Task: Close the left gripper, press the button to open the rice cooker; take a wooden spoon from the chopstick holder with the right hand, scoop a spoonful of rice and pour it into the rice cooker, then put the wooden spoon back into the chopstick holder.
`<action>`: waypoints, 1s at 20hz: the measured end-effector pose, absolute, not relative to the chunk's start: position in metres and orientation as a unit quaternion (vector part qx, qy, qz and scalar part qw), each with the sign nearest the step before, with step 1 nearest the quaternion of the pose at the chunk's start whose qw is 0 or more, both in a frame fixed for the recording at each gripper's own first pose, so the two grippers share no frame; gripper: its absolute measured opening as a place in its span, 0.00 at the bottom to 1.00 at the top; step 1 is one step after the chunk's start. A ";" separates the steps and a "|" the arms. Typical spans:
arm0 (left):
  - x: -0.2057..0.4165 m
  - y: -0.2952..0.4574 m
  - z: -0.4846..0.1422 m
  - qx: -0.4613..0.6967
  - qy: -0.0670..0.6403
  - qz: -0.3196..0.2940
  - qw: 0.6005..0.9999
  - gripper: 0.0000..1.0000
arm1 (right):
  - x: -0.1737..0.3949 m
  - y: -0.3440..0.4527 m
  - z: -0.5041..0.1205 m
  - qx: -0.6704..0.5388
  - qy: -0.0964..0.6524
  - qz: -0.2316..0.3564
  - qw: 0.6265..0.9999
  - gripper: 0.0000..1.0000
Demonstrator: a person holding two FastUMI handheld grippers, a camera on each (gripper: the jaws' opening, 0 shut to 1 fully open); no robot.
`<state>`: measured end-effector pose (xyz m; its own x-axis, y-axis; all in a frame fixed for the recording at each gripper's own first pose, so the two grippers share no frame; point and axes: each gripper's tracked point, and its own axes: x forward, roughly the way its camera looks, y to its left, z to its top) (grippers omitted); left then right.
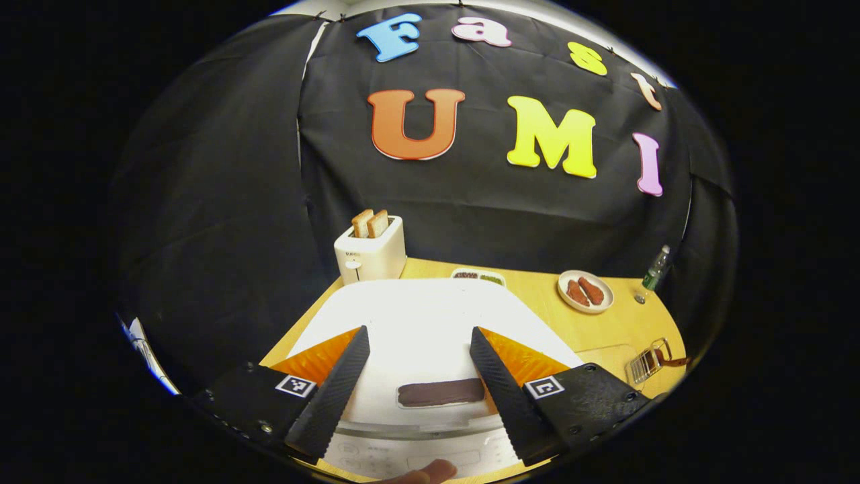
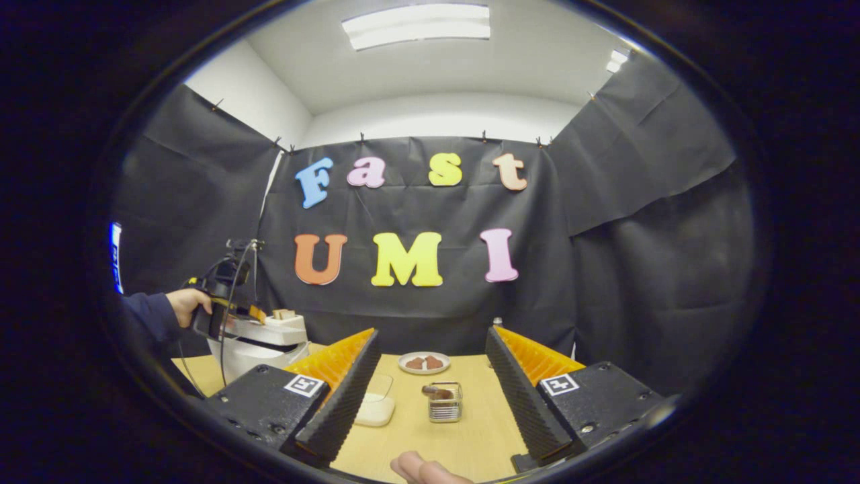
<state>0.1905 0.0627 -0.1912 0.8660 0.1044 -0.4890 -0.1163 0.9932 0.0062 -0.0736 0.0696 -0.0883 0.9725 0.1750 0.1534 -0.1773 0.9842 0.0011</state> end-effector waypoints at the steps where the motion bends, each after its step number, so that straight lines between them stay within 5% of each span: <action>1: 0.185 0.063 -0.197 -0.015 0.258 0.058 0.964 0.97 | -0.078 0.069 -0.086 0.004 -0.082 0.089 0.993 1.00; 20: 0.150 0.049 -0.213 -0.002 0.255 0.065 0.965 0.98 | -0.079 0.050 -0.096 0.004 -0.060 0.067 0.996 1.00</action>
<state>0.1504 0.0487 -0.2130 0.8611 0.1251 -0.4928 -0.1272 0.9914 0.0295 -0.0794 0.0501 -0.0962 0.9840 0.1322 0.1191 -0.1332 0.9911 0.0008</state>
